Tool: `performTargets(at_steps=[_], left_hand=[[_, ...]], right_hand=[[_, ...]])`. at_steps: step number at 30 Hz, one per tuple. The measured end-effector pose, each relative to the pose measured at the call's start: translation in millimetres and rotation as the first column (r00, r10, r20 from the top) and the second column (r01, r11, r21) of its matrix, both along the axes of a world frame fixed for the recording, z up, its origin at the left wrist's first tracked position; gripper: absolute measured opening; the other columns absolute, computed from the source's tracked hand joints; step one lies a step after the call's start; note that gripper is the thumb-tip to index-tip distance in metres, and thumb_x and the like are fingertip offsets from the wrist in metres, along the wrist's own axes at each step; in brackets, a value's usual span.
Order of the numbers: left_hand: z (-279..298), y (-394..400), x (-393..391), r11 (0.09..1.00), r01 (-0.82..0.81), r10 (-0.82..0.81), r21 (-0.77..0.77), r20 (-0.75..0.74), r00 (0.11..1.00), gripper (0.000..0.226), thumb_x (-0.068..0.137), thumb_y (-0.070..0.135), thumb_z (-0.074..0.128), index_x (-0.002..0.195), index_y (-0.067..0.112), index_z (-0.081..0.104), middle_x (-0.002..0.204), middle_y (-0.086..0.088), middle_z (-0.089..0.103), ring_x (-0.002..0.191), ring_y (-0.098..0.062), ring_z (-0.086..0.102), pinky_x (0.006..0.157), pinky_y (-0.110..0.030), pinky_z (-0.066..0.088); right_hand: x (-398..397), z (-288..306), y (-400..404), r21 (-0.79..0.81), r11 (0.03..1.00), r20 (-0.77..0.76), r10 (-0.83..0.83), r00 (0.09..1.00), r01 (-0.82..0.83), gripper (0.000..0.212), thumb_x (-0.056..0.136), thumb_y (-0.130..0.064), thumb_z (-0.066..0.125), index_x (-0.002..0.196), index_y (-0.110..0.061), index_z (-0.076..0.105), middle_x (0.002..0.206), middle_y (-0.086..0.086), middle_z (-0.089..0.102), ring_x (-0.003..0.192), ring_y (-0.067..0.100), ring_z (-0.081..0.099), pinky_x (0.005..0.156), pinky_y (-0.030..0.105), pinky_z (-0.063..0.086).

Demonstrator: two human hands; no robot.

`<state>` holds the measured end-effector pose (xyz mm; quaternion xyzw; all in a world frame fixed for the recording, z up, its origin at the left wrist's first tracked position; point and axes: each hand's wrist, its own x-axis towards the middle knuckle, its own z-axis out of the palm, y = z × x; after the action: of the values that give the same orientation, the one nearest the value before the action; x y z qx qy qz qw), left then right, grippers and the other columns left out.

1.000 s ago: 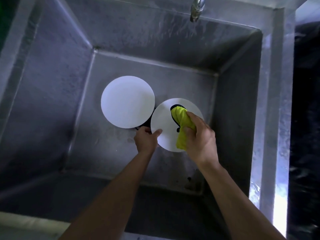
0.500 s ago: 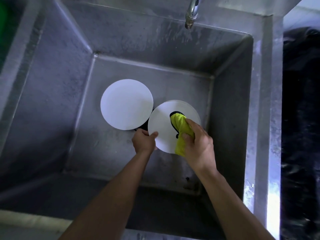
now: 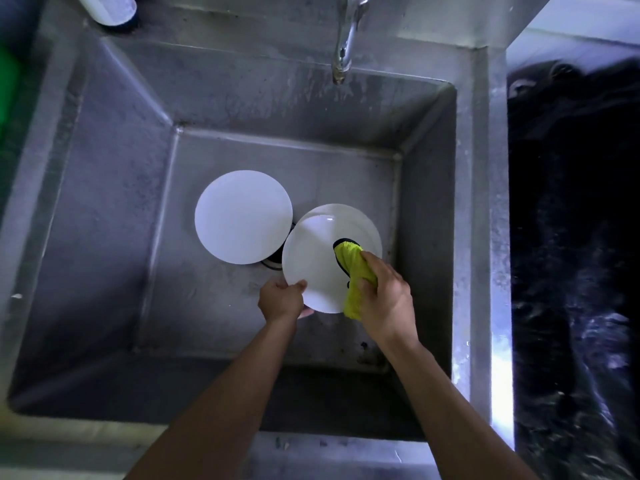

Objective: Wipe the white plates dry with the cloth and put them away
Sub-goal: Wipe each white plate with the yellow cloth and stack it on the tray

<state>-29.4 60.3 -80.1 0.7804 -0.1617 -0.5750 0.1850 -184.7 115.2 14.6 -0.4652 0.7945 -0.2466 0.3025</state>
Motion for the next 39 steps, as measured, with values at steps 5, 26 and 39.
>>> performTargets(at_steps=[5,26,39], left_hand=[[26,-1,13,1.000,-0.012,0.011,-0.016,-0.045,0.999,0.018,0.086,0.010,0.079,0.088,0.006,0.061,0.104,-0.015,0.067,0.091,-0.032,0.069,0.051,-0.032,0.060],[165,-6,63,0.971,0.203,-0.240,-0.130,-0.435,0.868,0.047,0.067,0.008,0.059,0.107,0.027,0.073,0.105,-0.011,0.077,0.089,-0.033,0.075,0.068,-0.050,0.061],[263,-5,58,0.924,0.180,-0.360,-0.336,-0.611,0.705,0.050,0.073,-0.002,0.060,0.120,0.015,0.069,0.112,-0.017,0.071,0.097,-0.037,0.068,0.067,-0.046,0.059]], right_hand=[[3,20,12,0.041,0.999,0.018,0.002,1.000,-0.002,0.043,0.095,-0.003,0.057,0.136,-0.013,0.060,0.128,0.006,0.067,0.113,0.025,0.063,0.097,0.041,0.055],[27,119,23,-0.036,0.993,-0.051,0.114,0.992,-0.115,0.047,0.090,-0.002,0.058,0.137,-0.010,0.059,0.131,0.006,0.065,0.113,0.033,0.060,0.094,0.043,0.052],[34,179,6,-0.103,0.957,-0.224,0.245,0.943,-0.272,0.045,0.100,-0.010,0.054,0.145,-0.014,0.055,0.156,0.007,0.046,0.145,0.031,0.041,0.112,0.052,0.039]])
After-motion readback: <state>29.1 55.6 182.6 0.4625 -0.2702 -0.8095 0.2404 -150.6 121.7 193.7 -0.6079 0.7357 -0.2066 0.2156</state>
